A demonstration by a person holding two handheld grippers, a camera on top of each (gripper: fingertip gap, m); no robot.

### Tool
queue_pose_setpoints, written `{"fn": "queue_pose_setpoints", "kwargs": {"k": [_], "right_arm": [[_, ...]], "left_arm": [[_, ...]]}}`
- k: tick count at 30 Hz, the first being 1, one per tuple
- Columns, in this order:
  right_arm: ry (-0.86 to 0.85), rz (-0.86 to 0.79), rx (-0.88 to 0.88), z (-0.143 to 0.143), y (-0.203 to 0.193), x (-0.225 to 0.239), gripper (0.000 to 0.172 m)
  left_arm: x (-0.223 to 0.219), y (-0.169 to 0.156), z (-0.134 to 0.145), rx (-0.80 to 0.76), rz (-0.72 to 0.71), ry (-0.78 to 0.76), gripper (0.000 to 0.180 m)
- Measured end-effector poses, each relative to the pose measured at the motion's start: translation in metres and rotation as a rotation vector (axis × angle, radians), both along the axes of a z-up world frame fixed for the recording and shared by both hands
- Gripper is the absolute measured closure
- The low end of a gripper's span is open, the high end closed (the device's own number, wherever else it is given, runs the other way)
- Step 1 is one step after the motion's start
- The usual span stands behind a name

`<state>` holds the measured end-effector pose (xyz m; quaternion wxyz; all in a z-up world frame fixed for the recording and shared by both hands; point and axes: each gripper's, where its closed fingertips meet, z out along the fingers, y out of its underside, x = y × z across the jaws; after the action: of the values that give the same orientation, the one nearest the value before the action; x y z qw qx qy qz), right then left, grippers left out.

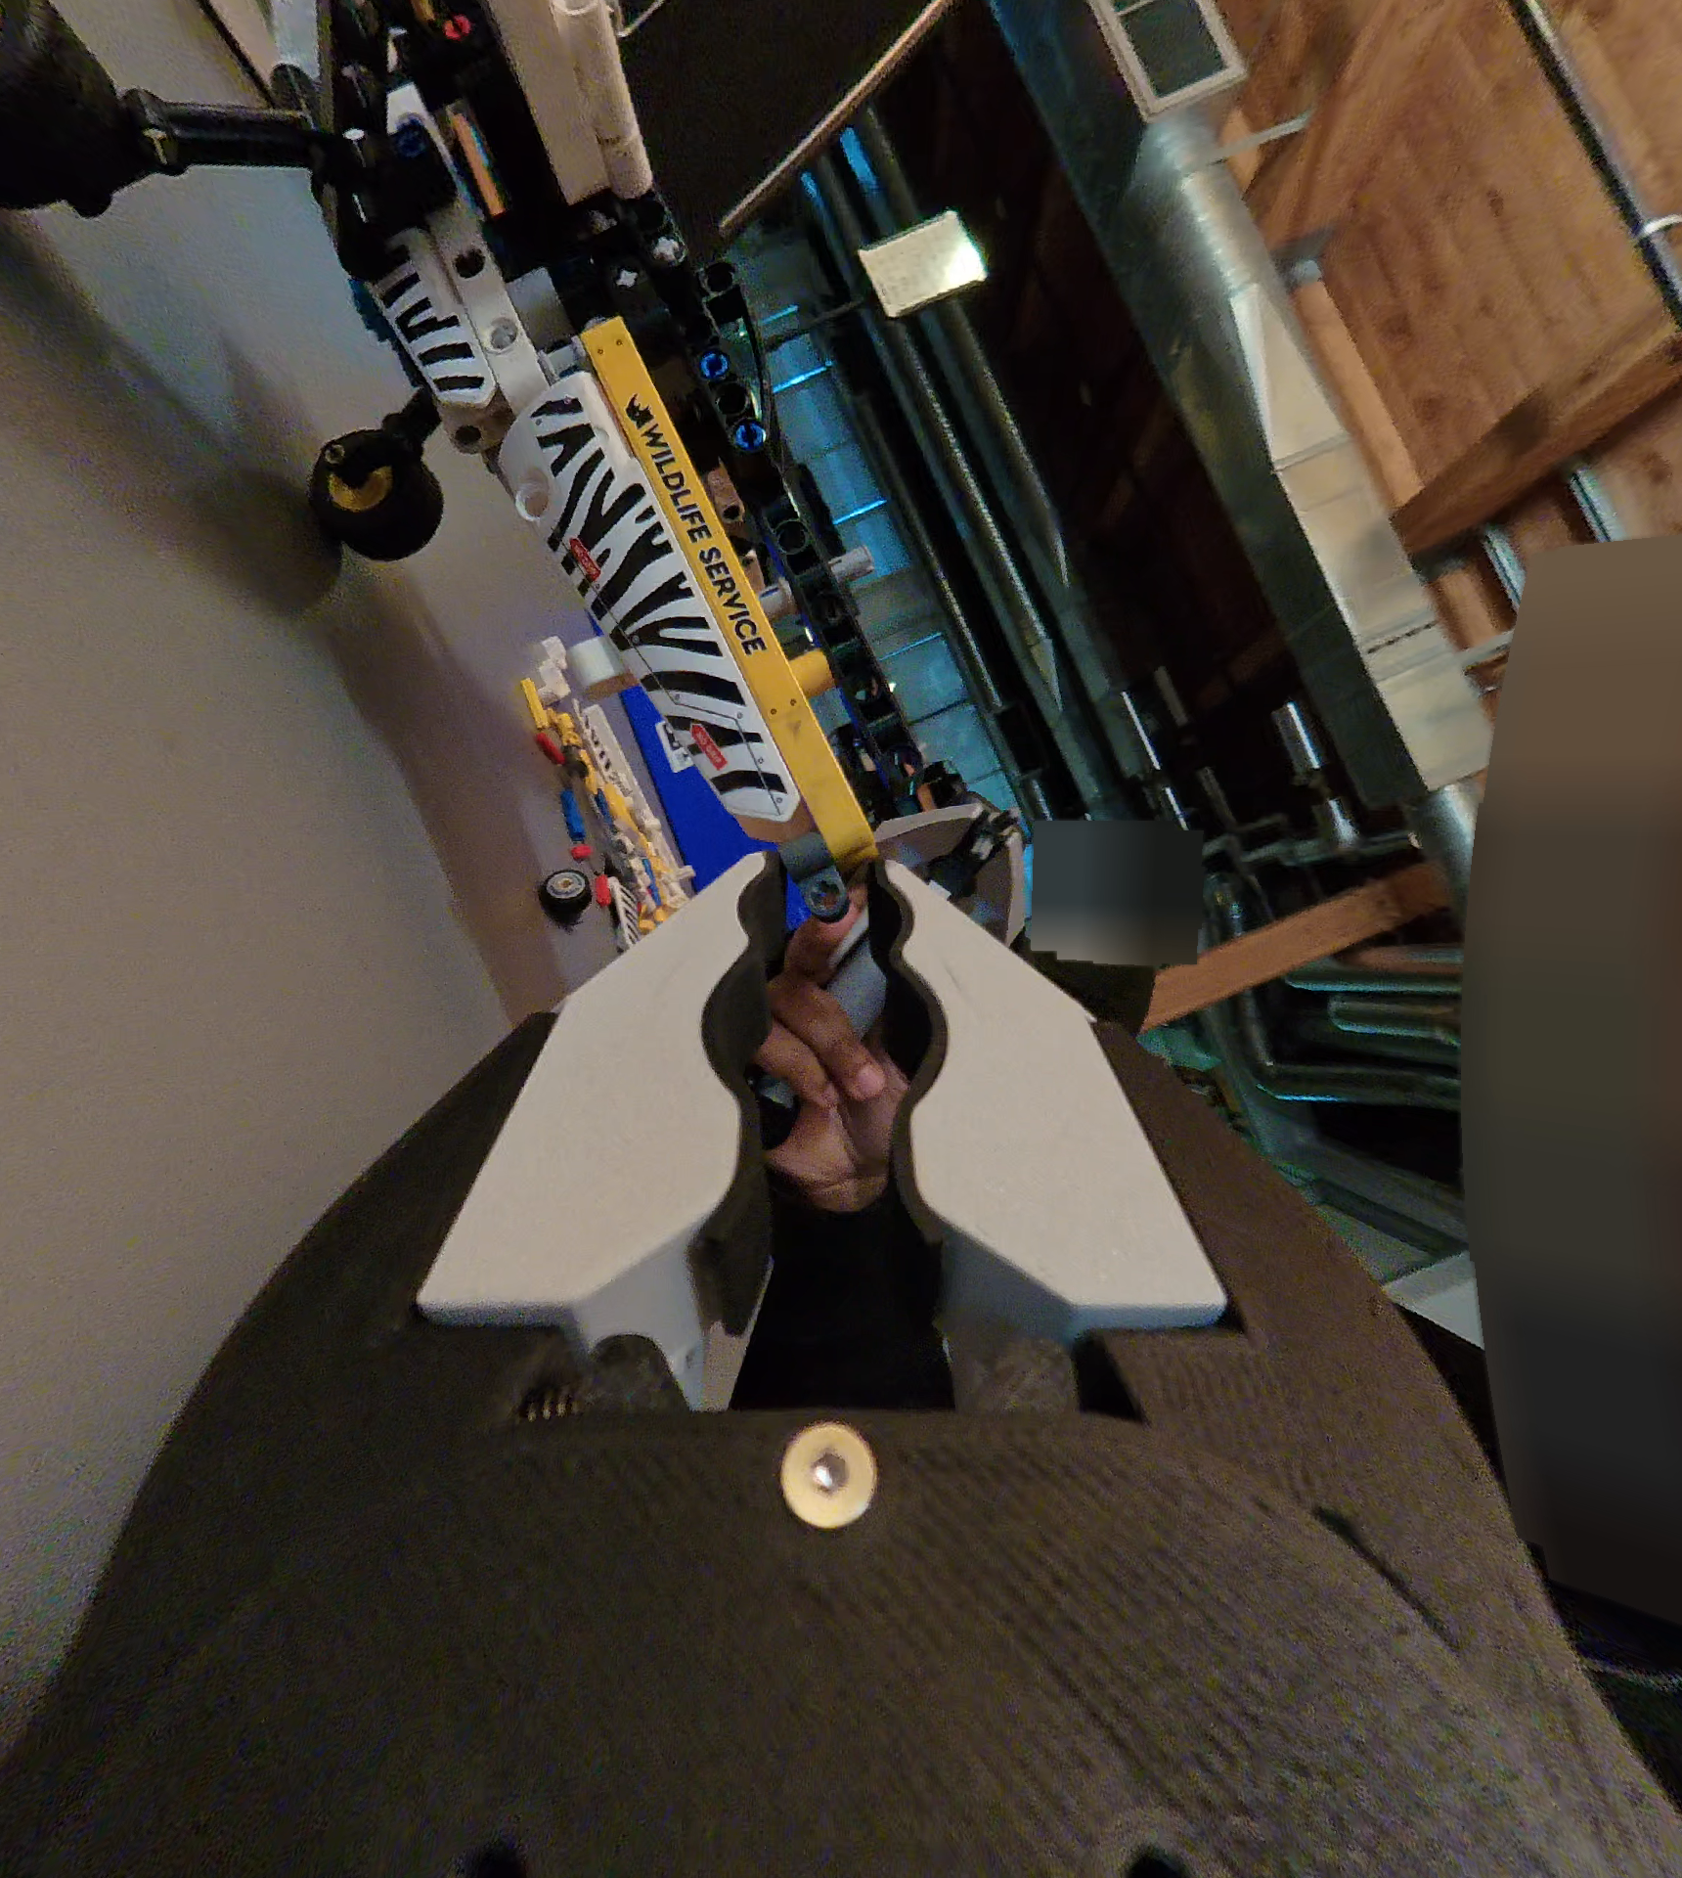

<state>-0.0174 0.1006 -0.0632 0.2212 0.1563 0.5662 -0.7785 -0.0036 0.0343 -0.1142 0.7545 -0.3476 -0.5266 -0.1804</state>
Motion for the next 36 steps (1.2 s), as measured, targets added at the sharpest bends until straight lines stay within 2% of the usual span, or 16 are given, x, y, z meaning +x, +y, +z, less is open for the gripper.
{"fn": "queue_pose_setpoints", "kwargs": {"k": [6,9,12,15,19,21,23,27,31,36], "right_arm": [[-0.084,0.061,-0.106,0.009,0.010,-0.001,0.167],[-0.064,0.050,-0.103,0.010,0.013,-0.001,0.167],[-0.004,-0.027,-0.038,0.005,0.015,-0.006,0.167],[0.117,-0.247,0.141,-0.009,0.024,-0.027,0.166],[0.272,-0.738,0.620,-0.043,0.086,-0.086,0.166],[0.290,-0.843,0.863,-0.062,0.118,-0.102,0.166],[0.249,-0.847,1.016,-0.083,0.134,-0.107,0.166],[0.169,-0.823,1.049,-0.105,0.141,-0.111,0.166],[0.143,-0.802,1.053,-0.110,0.141,-0.111,0.159],[0.211,-0.823,1.054,-0.099,0.134,-0.107,0.141]], "left_arm": [[0.000,0.002,-0.004,0.022,-0.028,-0.036,0.164],[0.002,0.004,-0.006,0.018,-0.044,-0.052,0.158],[0.009,0.012,-0.008,0.013,-0.120,-0.071,0.150],[0.011,0.013,-0.012,-0.026,-0.122,-0.079,0.148],[0.009,0.014,-0.020,-0.131,-0.080,-0.085,0.148],[0.005,0.013,-0.025,-0.186,-0.042,-0.091,0.149],[0.001,0.013,-0.029,-0.236,-0.015,-0.096,0.148],[0.001,0.017,-0.033,-0.287,-0.022,-0.101,0.147],[-0.001,0.015,-0.037,-0.340,0.013,-0.103,0.147],[-0.005,0.008,-0.055,-0.601,0.082,-0.110,0.146]]}}
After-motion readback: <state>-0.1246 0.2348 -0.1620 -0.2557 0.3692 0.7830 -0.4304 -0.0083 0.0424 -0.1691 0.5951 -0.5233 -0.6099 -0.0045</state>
